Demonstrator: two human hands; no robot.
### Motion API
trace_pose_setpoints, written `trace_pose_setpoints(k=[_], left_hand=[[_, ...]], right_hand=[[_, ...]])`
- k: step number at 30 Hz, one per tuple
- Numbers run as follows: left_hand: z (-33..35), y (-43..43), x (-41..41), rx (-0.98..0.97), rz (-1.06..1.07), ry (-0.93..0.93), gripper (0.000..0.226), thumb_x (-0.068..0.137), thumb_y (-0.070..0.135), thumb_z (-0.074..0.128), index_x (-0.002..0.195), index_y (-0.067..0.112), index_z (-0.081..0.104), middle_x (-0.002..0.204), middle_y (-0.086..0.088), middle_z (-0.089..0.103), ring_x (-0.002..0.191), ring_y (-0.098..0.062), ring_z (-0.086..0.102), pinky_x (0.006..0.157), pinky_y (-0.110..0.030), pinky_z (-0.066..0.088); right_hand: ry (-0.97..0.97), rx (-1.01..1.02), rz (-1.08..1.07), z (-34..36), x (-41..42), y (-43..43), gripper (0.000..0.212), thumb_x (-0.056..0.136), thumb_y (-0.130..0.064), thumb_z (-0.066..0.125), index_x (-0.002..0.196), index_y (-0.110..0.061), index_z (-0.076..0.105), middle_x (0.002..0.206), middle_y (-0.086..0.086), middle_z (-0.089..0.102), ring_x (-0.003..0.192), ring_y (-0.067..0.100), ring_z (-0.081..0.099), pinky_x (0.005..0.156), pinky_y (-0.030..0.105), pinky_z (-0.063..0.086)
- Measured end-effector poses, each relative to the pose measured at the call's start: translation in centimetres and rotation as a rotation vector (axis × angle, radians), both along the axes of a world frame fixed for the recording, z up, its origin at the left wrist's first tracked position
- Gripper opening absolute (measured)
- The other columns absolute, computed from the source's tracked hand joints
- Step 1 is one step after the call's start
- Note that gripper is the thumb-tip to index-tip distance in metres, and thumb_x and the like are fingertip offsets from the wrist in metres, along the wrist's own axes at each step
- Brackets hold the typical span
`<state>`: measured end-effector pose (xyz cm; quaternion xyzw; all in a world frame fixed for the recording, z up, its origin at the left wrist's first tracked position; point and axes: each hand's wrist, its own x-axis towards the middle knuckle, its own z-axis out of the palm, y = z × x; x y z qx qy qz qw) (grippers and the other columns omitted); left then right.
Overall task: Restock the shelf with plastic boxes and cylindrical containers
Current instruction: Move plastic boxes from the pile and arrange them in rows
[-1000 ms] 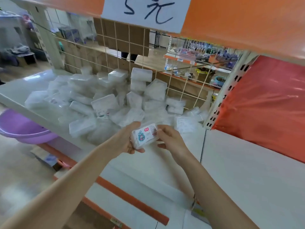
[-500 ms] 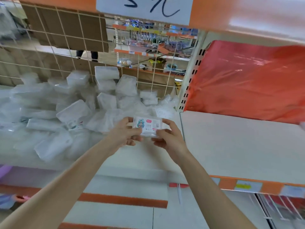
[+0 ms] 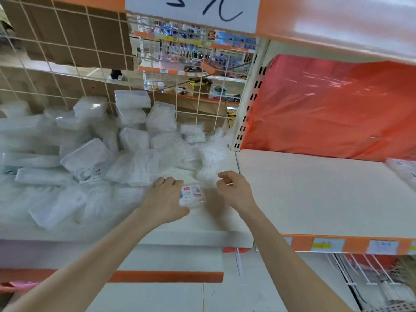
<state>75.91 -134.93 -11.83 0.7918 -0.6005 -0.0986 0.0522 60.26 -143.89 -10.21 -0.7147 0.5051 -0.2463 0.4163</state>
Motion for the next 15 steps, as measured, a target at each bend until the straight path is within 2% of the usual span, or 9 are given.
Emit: trace_pose_setpoints(k=[2,4,6,8,11,13,15], left_hand=[[0.1,0.2,0.3,-0.034,0.005,0.055,0.076,0.079,0.047,0.059,0.141,0.018,0.028,0.138,0.000,0.034,0.128,-0.022,0.029,0.105,-0.031,0.030],[0.8,0.3,0.4,-0.113,0.015,0.145,0.070,0.082,0.045,0.058,0.141,0.020,0.030,0.140,0.002,0.031,0.129,-0.020,0.029,0.104,-0.035,0.034],[1.5,0.1,0.4,-0.205,0.013,0.201,0.061,0.086,0.038,0.056,0.140,0.020,0.033,0.139,0.003,0.032,0.127,-0.017,0.033,0.101,-0.035,0.037],[2.3,-0.2,0.3,-0.285,0.007,0.223,0.053,0.089,0.033,0.054,0.137,0.019,0.037,0.138,0.002,0.035,0.124,-0.017,0.037,0.099,-0.030,0.036],[3.0,-0.8,0.0,-0.324,0.004,0.240,0.051,0.089,0.028,0.054,0.136,0.016,0.039,0.137,0.000,0.037,0.114,-0.019,0.047,0.088,-0.018,0.030],[3.2,-1.1,-0.2,-0.326,0.011,0.259,0.050,0.089,0.028,0.054,0.136,0.017,0.040,0.137,0.002,0.037,0.104,-0.020,0.052,0.079,-0.014,0.027],[3.3,-1.4,-0.4,-0.332,0.004,0.263,0.050,0.089,0.028,0.054,0.137,0.018,0.039,0.137,0.002,0.036,0.108,-0.019,0.051,0.084,-0.016,0.030]], right_hand=[[0.023,-0.091,-0.001,0.4,0.5,-1.2,0.031,0.089,-0.013,0.051,0.118,-0.012,0.058,0.107,0.004,0.058,0.089,0.015,0.054,0.080,0.022,0.039],[0.072,-0.205,-0.002,0.8,1.1,-2.7,0.036,0.089,-0.012,0.052,0.124,-0.011,0.053,0.122,0.010,0.052,0.105,0.020,0.051,0.084,0.020,0.034],[0.116,-0.292,-0.004,1.2,2.0,-4.0,0.045,0.088,-0.014,0.054,0.131,-0.010,0.046,0.132,0.016,0.043,0.121,0.029,0.042,0.095,0.028,0.032],[0.170,-0.289,0.016,1.7,3.2,-5.1,0.059,0.086,-0.023,0.058,0.139,-0.013,0.035,0.141,0.019,0.032,0.128,0.036,0.032,0.102,0.038,0.029],[0.319,-0.234,0.058,1.7,5.0,-5.9,0.076,0.082,-0.039,0.063,0.144,-0.020,0.023,0.144,0.018,0.025,0.131,0.038,0.026,0.103,0.045,0.029],[0.364,-0.216,0.066,1.4,5.7,-6.0,0.077,0.080,-0.040,0.064,0.143,-0.022,0.022,0.141,0.018,0.027,0.127,0.038,0.030,0.100,0.043,0.032],[0.338,-0.233,0.058,1.2,5.7,-6.2,0.075,0.079,-0.037,0.064,0.141,-0.022,0.026,0.137,0.016,0.033,0.122,0.036,0.037,0.096,0.040,0.034]])
